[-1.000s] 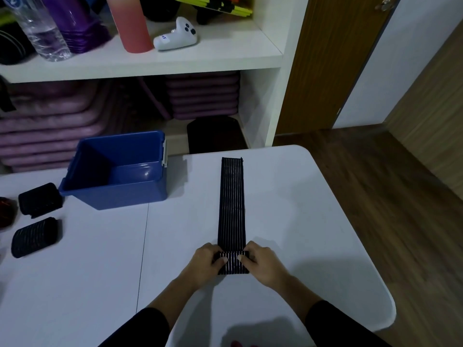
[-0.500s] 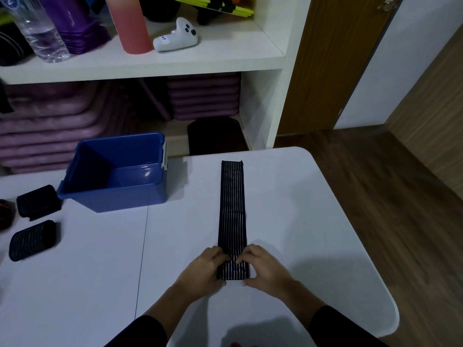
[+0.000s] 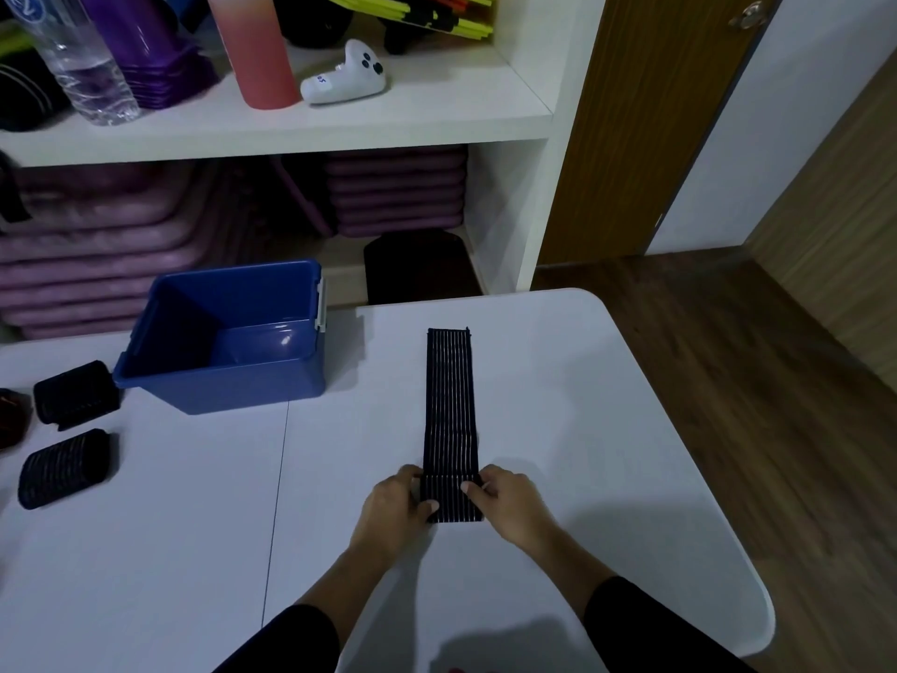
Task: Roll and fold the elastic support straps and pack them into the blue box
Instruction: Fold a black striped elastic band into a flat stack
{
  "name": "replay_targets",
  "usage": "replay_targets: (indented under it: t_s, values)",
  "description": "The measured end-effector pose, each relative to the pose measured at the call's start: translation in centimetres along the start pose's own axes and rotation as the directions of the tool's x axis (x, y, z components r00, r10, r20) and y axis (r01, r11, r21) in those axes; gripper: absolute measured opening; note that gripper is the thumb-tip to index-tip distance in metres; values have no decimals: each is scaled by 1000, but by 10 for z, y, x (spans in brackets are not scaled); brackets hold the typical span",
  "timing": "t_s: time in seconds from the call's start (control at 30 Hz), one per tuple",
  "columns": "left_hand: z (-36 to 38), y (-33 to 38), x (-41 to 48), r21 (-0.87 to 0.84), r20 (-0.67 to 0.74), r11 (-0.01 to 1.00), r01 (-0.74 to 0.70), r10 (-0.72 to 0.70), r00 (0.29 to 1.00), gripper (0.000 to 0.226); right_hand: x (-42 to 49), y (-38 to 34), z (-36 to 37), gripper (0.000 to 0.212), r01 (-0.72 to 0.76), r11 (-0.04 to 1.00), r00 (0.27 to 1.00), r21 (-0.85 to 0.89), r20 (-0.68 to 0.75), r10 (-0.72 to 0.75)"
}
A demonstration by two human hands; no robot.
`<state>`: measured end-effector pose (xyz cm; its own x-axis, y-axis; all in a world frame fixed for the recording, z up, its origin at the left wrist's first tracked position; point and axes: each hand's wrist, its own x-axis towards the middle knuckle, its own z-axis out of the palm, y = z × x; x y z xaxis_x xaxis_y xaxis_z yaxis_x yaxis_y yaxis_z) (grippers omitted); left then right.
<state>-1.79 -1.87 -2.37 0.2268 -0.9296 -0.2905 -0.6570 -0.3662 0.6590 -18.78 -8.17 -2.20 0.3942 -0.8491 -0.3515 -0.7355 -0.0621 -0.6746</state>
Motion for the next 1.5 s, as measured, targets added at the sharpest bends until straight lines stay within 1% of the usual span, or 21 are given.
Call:
replay_targets:
  t_s: [0.07, 0.17, 0.23, 0.27, 0.37, 0.4, 0.47, 0.5, 0.57, 0.63, 0.7, 0.8, 0.87, 0.9, 0.97, 1.03, 1.1, 1.17, 1.3, 1.4, 1.5]
  values:
    - [0, 0, 2, 78, -36, 997, -15, 18, 999, 40, 2, 0, 2, 28, 0, 997, 999, -74, -50, -4]
    - [-1, -4, 3, 200, -68, 965, -170, 187, 980, 44, 3, 6, 3, 44, 112, 982, 991, -153, -51, -121]
    - [0, -10, 3, 242, -40, 917, -318, 337, 941, 38, 3, 11, 3, 42, 215, 959, 975, -182, -9, -220]
    - [-1, -14, 3, 260, -3, 894, -365, 379, 925, 39, 3, 14, 3, 43, 243, 952, 969, -189, 11, -245]
    - [-2, -23, 4, 340, 97, 835, -433, 427, 899, 60, 3, 25, 2, 61, 299, 929, 954, -219, 87, -287]
    - [-3, -22, 5, 367, 116, 822, -436, 425, 898, 62, 4, 27, 3, 64, 317, 918, 948, -238, 112, -299]
    - [-5, -20, 8, 373, 110, 812, -449, 442, 890, 54, 6, 27, 2, 62, 338, 909, 940, -243, 126, -316]
    - [-6, -18, 9, 354, 97, 818, -453, 450, 888, 49, 6, 26, 1, 60, 338, 914, 940, -224, 118, -319]
    - [-11, -13, 10, 282, 90, 870, -405, 396, 914, 48, 10, 22, -2, 62, 311, 933, 950, -183, 93, -298]
    - [-16, -10, 9, 212, 96, 918, -335, 322, 942, 51, 12, 20, -5, 58, 252, 960, 966, -119, 85, -243]
    - [-17, -8, 8, 133, 102, 958, -254, 242, 965, 50, 13, 18, -6, 45, 185, 981, 980, -56, 90, -180]
    - [-12, -4, 10, 4, 56, 998, -70, 70, 996, 30, 15, 13, -2, 23, 105, 994, 993, -21, 47, -104]
    - [-7, -3, 11, -52, 12, 999, 7, -6, 1000, 16, 16, 9, 1, 18, 76, 997, 997, -35, 2, -76]
    - [-6, -2, 11, -41, -20, 999, 9, -9, 1000, 11, 17, 9, 1, 18, 78, 995, 997, -59, -26, -79]
    - [-5, -3, 12, 44, -98, 998, -47, 51, 994, 27, 16, 7, 2, 24, 114, 986, 990, -122, -74, -123]
    - [-6, -5, 13, 124, -147, 981, -152, 169, 975, 35, 17, 6, 3, 34, 211, 959, 969, -187, -91, -231]
    - [-7, -8, 13, 222, -114, 931, -291, 321, 940, 31, 17, 4, 2, 36, 319, 922, 939, -220, -57, -338]
    - [-7, -13, 13, 292, -68, 871, -394, 430, 900, 30, 17, 6, 1, 38, 348, 910, 934, -224, -2, -358]
    - [-9, -23, 13, 375, 57, 824, -424, 436, 898, 62, 21, 20, 1, 70, 385, 893, 922, -235, 139, -361]
    - [-11, -21, 17, 395, 59, 813, -429, 443, 895, 56, 24, 24, 2, 67, 398, 882, 917, -253, 150, -370]
    - [-18, -15, 20, 293, 87, 883, -367, 357, 930, 61, 25, 18, -4, 66, 339, 923, 941, -183, 94, -326]
